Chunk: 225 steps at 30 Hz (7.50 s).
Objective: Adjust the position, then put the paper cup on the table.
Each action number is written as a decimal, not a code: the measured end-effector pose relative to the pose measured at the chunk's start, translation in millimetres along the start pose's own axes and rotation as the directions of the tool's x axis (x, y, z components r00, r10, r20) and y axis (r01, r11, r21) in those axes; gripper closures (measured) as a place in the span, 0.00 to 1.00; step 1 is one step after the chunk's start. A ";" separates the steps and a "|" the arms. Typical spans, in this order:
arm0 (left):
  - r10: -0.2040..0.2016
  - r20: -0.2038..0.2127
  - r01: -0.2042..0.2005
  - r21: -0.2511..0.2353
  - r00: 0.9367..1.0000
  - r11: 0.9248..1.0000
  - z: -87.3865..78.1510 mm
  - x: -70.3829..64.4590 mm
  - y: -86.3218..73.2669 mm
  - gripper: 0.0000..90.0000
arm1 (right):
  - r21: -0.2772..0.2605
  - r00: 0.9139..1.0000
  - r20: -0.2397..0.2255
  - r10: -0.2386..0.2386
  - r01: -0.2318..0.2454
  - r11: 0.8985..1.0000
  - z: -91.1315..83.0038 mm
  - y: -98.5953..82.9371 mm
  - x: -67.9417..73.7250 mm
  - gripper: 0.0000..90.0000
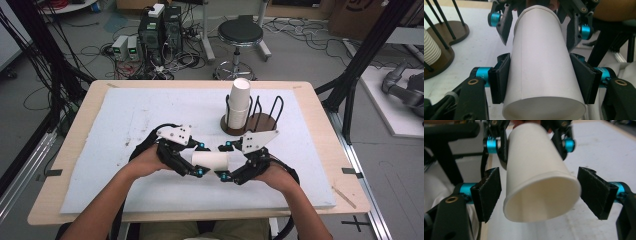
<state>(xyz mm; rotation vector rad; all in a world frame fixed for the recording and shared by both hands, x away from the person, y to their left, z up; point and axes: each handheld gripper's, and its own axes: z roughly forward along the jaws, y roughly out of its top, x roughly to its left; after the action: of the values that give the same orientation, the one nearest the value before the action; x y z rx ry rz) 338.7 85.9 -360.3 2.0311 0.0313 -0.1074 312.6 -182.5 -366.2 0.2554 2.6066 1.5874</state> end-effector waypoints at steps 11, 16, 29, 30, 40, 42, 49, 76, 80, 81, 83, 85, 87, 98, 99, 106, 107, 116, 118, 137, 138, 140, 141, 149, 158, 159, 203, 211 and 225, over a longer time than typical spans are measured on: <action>-0.073 -0.021 0.066 -0.244 0.997 0.968 -14.1 5.3 -11.0 0.41 | -0.181 0.996 0.007 0.088 -0.085 0.980 -20.8 -3.8 -10.3 0.23; -0.083 0.002 0.080 -0.287 0.997 0.955 -10.4 5.2 -16.1 0.41 | -0.187 0.995 -0.016 0.099 -0.100 0.977 -18.9 -5.2 -11.4 0.23; -0.058 0.033 0.065 -0.277 0.998 0.959 -4.6 2.2 -16.6 0.41 | -0.160 0.993 -0.082 0.080 -0.092 0.983 -12.5 -7.2 -12.2 0.35; -0.058 0.029 0.063 -0.275 0.998 0.959 -4.5 1.9 -16.6 0.41 | -0.159 0.994 -0.079 0.073 -0.085 0.984 -12.7 -7.2 -12.3 0.36; -0.070 0.016 0.072 -0.177 0.997 0.982 -0.7 0.5 -17.8 0.42 | -0.094 0.995 -0.079 0.056 -0.064 0.994 -11.8 -6.6 -10.9 0.43; -0.067 -0.029 0.064 -0.109 0.997 0.992 0.3 -0.9 -16.1 0.37 | -0.071 0.997 -0.064 0.050 -0.055 0.996 -10.1 -5.7 -9.2 0.43; 0.042 -0.102 -0.028 0.134 0.994 0.991 5.6 -8.9 -4.4 0.24 | 0.060 1.000 -0.002 -0.002 0.002 0.998 -1.6 0.3 -3.3 0.42; 0.056 -0.067 -0.041 0.204 0.996 0.978 24.3 -5.4 -7.4 0.41 | 0.072 0.999 0.024 -0.038 0.037 0.997 5.8 3.9 2.3 0.25; 0.005 -0.121 0.009 0.113 0.993 0.994 11.6 -1.4 -14.2 0.41 | -0.031 0.998 0.061 0.019 -0.017 0.999 -10.9 3.2 -4.1 0.24; -0.009 -0.138 0.021 0.087 0.990 0.996 7.0 0.0 -16.6 0.41 | -0.050 0.997 0.076 0.033 -0.029 0.998 -15.4 2.4 -5.7 0.24; -0.048 -0.179 0.052 0.014 0.983 0.999 -2.4 2.2 -21.2 0.41 | -0.074 0.993 0.108 0.053 -0.045 0.996 -23.2 0.0 -9.0 0.24; -0.096 -0.208 0.081 -0.077 0.973 0.994 -12.8 4.2 -25.6 0.41 | -0.082 0.988 0.142 0.065 -0.053 0.995 -28.9 -2.4 -11.8 0.24; -0.131 -0.238 0.094 -0.160 0.962 0.983 -24.1 5.9 -29.9 0.41 | -0.087 0.982 0.172 0.076 -0.061 0.994 -33.5 -5.0 -13.8 0.24; -0.276 -0.439 0.037 -0.479 0.855 0.877 -88.1 5.6 -53.8 0.40 | -0.110 0.910 0.391 0.141 -0.106 0.988 -61.3 -33.5 -19.4 0.24; -0.285 -0.453 0.030 -0.491 0.845 0.870 -92.7 5.3 -55.6 0.40 | -0.106 0.901 0.412 0.137 -0.103 0.989 -64.6 -35.4 -19.2 0.24; -0.316 -0.529 -0.020 -0.535 0.788 0.845 -115.7 5.1 -67.6 0.40 | -0.118 0.853 0.488 0.185 -0.145 0.982 -81.0 -53.2 -22.5 0.24; -0.321 -0.535 -0.027 -0.543 0.781 0.840 -118.3 5.5 -69.3 0.40 | -0.122 0.848 0.494 0.191 -0.150 0.981 -82.3 -55.2 -22.9 0.24; -0.354 -0.557 -0.035 -0.569 0.751 0.821 -130.8 8.0 -80.0 0.40 | -0.150 0.822 0.527 0.219 -0.163 0.975 -87.2 -58.6 -29.5 0.24; -0.360 -0.560 -0.034 -0.572 0.746 0.819 -131.7 7.0 -80.9 0.40 | -0.150 0.818 0.531 0.220 -0.165 0.975 -87.1 -58.7 -29.3 0.24; -0.355 -0.622 -0.076 -0.557 0.698 0.827 -136.3 19.1 -91.0 0.40 | -0.143 0.827 0.519 0.215 -0.164 0.976 -84.7 -58.5 -25.8 0.24; -0.348 -0.634 -0.085 -0.549 0.690 0.831 -136.2 22.5 -92.9 0.40 | -0.143 0.827 0.520 0.215 -0.164 0.976 -84.6 -58.5 -25.7 0.24; -0.345 -0.653 -0.093 -0.538 0.674 0.838 -134.5 30.9 -98.0 0.40 | -0.146 0.826 0.520 0.219 -0.167 0.975 -84.8 -58.4 -25.9 0.24; -0.348 -0.659 -0.083 -0.530 0.667 0.844 -133.9 35.7 -101.5 0.40 | -0.145 0.826 0.520 0.219 -0.167 0.975 -85.0 -58.3 -25.9 0.24; -0.405 -0.678 0.033 -0.490 0.613 0.871 -124.2 64.4 -124.5 0.40 | -0.153 0.826 0.520 0.216 -0.159 0.975 -89.0 -58.1 -24.3 0.24; -0.389 -0.691 0.101 -0.419 0.609 0.902 -111.0 72.3 -126.3 0.39 | -0.146 0.836 0.509 0.204 -0.149 0.978 -88.2 -57.2 -24.3 0.24; -0.395 -0.687 0.114 -0.418 0.609 0.901 -110.1 73.1 -127.3 0.39 | -0.146 0.836 0.510 0.203 -0.148 0.978 -87.9 -56.9 -24.6 0.24; -0.384 -0.776 0.478 -0.122 0.501 0.870 -97.3 43.1 -132.4 0.28 | -0.147 0.857 0.471 0.209 -0.158 0.976 -86.5 -56.0 -24.5 0.24; -0.427 -0.757 0.501 -0.152 0.495 0.852 -112.8 22.1 -136.5 0.25 | -0.137 0.855 0.476 0.207 -0.160 0.977 -86.7 -57.8 -25.3 0.24; -0.487 -0.650 0.129 -0.518 0.584 0.846 -156.1 -17.5 -119.1 0.23 | -0.136 0.804 0.547 0.234 -0.191 0.972 -98.1 -66.0 -26.1 0.24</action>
<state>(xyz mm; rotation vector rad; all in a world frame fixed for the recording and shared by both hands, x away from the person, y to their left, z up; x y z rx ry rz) 322.7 279.1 -395.8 1.4668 0.9032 0.5217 316.6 -302.7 -380.1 0.8920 2.1085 1.3831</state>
